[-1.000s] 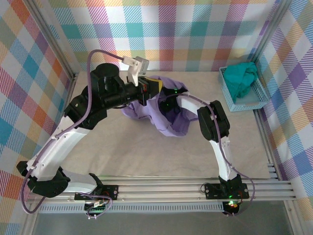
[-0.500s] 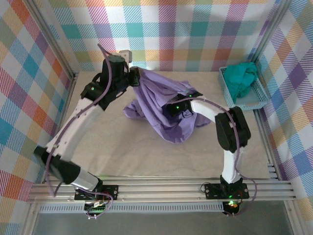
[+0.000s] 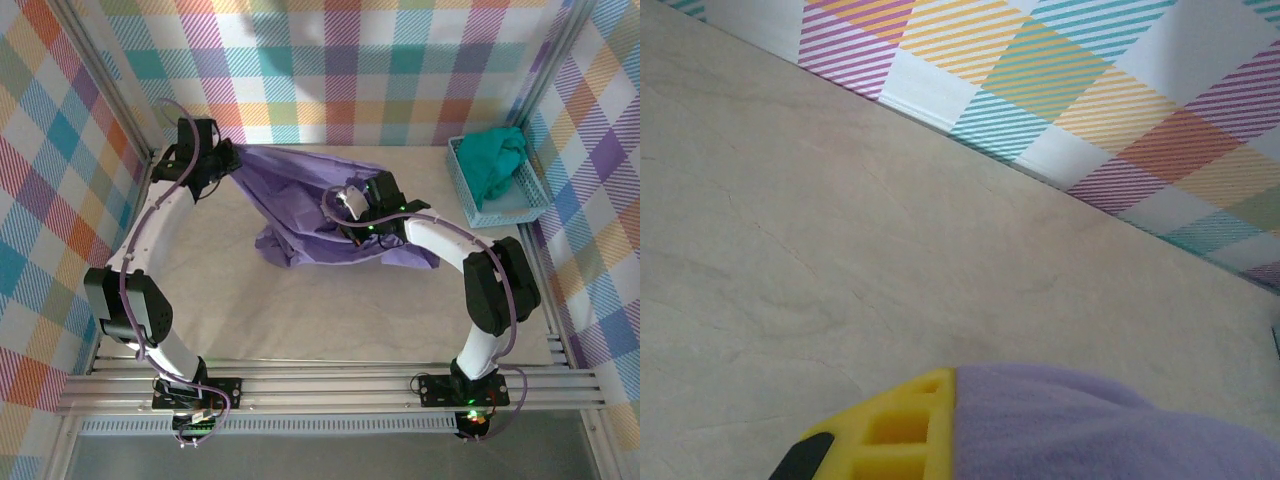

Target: Fold the inside-out t-shirt

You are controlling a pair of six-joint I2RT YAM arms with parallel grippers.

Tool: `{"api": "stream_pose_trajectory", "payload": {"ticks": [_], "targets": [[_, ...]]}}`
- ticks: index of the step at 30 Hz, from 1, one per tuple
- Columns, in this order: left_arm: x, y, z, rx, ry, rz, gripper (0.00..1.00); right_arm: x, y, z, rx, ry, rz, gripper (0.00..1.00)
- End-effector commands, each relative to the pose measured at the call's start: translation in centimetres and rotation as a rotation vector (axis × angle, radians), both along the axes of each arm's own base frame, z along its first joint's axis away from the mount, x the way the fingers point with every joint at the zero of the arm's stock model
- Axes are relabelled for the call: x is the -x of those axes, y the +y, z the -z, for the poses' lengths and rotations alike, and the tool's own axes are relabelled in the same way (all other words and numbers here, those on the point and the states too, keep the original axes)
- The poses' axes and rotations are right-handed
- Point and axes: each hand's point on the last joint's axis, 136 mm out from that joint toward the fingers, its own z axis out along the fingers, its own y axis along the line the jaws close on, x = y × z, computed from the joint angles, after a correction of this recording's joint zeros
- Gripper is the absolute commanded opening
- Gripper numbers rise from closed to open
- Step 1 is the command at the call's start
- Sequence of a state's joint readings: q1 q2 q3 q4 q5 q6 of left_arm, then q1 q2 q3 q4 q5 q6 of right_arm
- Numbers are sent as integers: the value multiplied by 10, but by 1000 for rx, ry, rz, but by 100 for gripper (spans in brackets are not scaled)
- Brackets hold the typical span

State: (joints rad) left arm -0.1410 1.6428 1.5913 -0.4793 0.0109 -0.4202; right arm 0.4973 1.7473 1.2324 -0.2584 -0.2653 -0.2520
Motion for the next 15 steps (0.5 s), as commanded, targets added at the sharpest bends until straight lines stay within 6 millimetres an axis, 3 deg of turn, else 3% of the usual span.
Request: {"api": "stream_pose_trajectory", "payload": {"ticks": [1,5,7,10,15], "targets": [[-4,-21,1,86,-24,75,0,-6,28,-30,-96,-80,-86,0],[-10,-61,10,112,1,193,0,-3,62,-40,-130,-107,-168,0],[-13,-65,19,104,26,199,0,-9,63,-53,-141,-148,-148,0],[-15,-38,42,81,74,105,0,-15,55,-95,-165,-265,-116,0],[-8,19,90,106,148,-63,0,-13,26,-198,-361,-430,-72,0]]}}
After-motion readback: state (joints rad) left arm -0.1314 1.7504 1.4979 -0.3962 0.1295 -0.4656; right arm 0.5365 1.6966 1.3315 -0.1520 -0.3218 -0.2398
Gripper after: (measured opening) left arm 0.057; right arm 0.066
